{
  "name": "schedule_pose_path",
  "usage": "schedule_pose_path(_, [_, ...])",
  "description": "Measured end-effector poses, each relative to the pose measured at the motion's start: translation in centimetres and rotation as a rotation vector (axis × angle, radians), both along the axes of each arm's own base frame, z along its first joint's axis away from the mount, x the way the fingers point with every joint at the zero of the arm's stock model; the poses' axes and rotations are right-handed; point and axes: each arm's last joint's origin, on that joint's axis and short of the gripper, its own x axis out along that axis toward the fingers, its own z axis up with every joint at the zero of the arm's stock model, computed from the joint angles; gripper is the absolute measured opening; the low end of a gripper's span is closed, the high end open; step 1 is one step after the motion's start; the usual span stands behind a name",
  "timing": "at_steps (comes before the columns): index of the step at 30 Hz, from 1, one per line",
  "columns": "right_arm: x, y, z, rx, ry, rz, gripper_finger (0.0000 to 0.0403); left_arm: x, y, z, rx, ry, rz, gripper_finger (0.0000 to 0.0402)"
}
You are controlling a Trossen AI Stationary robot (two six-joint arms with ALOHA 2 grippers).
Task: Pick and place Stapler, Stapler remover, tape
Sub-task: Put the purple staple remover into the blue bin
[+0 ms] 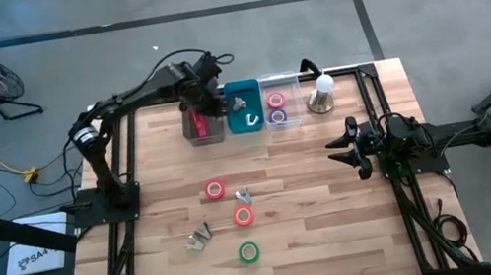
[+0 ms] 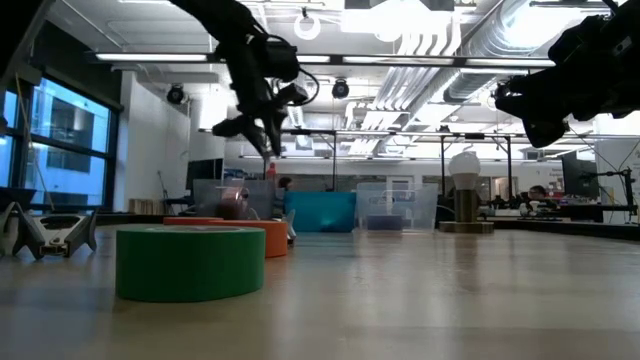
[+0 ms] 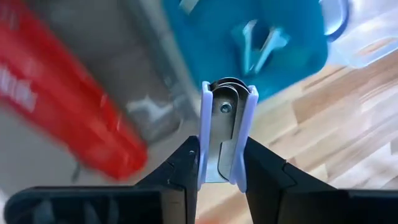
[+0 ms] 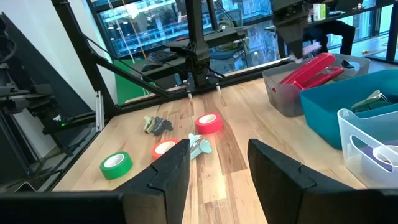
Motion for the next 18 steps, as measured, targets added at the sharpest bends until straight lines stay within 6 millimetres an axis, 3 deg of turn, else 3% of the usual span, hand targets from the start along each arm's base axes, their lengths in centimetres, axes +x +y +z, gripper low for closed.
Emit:
schedule_pose_path(10, [0.0,0.0,0.0,0.0,0.0,0.0,0.0154,3.6,2.5,-1.7,0.189,-0.054,-0.286,0.0088])
schedule_pose_path(18, [0.0,0.0,0.0,0.0,0.0,0.0,0.0154,5.8,3.8,-3.6,0.173,-0.047,-0.323,0.0088])
